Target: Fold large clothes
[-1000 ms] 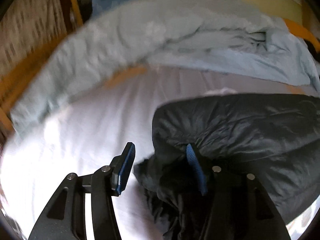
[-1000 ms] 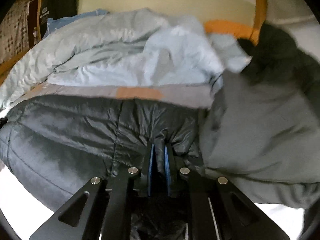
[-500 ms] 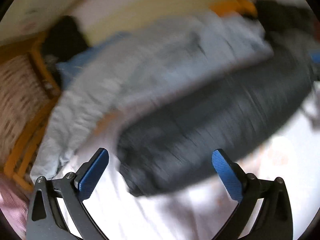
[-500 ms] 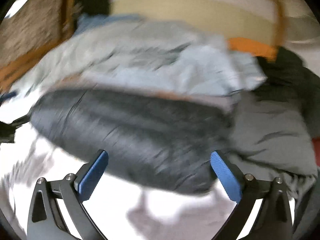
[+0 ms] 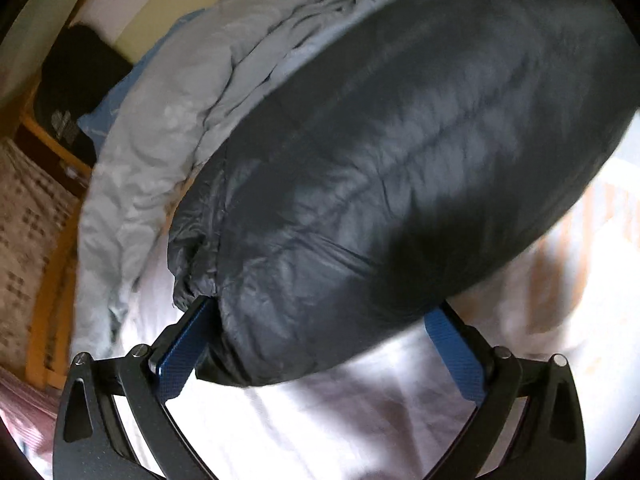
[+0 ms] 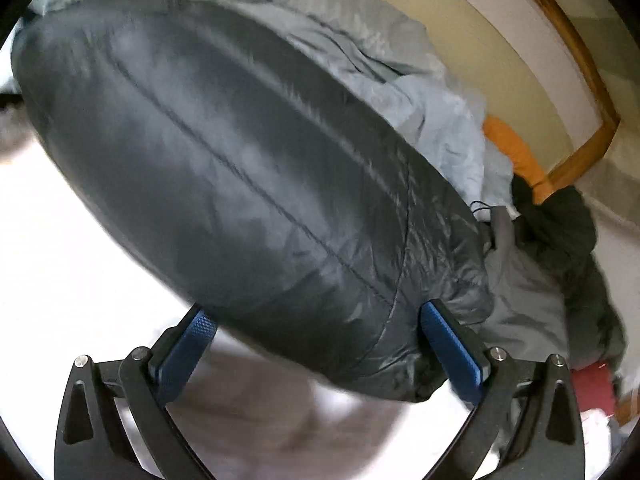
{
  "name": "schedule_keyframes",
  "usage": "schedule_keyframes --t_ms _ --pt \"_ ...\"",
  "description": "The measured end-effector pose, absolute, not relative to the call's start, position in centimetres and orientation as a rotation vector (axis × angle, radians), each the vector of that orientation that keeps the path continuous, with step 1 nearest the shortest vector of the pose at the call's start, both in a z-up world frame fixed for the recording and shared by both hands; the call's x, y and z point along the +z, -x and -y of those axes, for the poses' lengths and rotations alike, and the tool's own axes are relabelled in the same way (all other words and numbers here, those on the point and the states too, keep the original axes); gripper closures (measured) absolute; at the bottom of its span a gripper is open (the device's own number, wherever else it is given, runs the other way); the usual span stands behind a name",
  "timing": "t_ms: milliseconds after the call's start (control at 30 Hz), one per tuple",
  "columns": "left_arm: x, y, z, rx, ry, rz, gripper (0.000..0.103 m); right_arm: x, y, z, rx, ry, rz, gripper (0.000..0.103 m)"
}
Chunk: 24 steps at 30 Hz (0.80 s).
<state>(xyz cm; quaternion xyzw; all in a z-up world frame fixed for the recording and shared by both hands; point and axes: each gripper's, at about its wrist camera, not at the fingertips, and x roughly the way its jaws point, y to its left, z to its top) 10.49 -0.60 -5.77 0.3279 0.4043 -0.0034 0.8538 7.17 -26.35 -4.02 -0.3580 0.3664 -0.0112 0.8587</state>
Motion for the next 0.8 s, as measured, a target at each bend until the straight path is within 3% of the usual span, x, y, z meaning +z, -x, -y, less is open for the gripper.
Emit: schedule_keyframes --t_ms 67,100,167,233,267,333,533,800 --pt "-6.4 -11.1 0.7 0.000 -0.699 -0.833 0.000 -4.9 -8.0 26.6 -0.069 0.783 -0.742 0.001" --pt "-6.4 -11.6 0.6 0.014 -0.685 -0.812 0.002 -4.9 -8.2 26.8 -0.069 0.765 -0.730 0.006" --pt "-6.3 -12.5 0.4 0.036 -0.656 -0.795 0.029 -4.9 -8.8 26.8 -0.072 0.757 -0.720 0.021" --pt "-5.9 -12.7 0.3 0.046 -0.631 -0.787 0.048 -4.9 -9.1 26.8 -0.077 0.772 -0.704 0.043" --pt "-5.6 -12.2 0.6 0.036 -0.628 -0.784 0.058 -4.8 -8.8 26.6 -0.064 0.765 -0.703 0.046" --pt "-4.9 -11.1 1.0 0.021 -0.644 -0.769 0.065 -3.9 -8.0 26.6 -0.054 0.743 -0.715 0.056" --pt "-1.9 -6.2 1.0 -0.012 -0.576 -0.804 0.066 -0.3 -3.8 27.1 -0.022 0.663 -0.729 0.057" --pt "-1.8 -1.3 0.5 -0.031 -0.569 -0.778 0.063 -0.6 1.6 26.9 -0.031 0.630 -0.753 0.054"
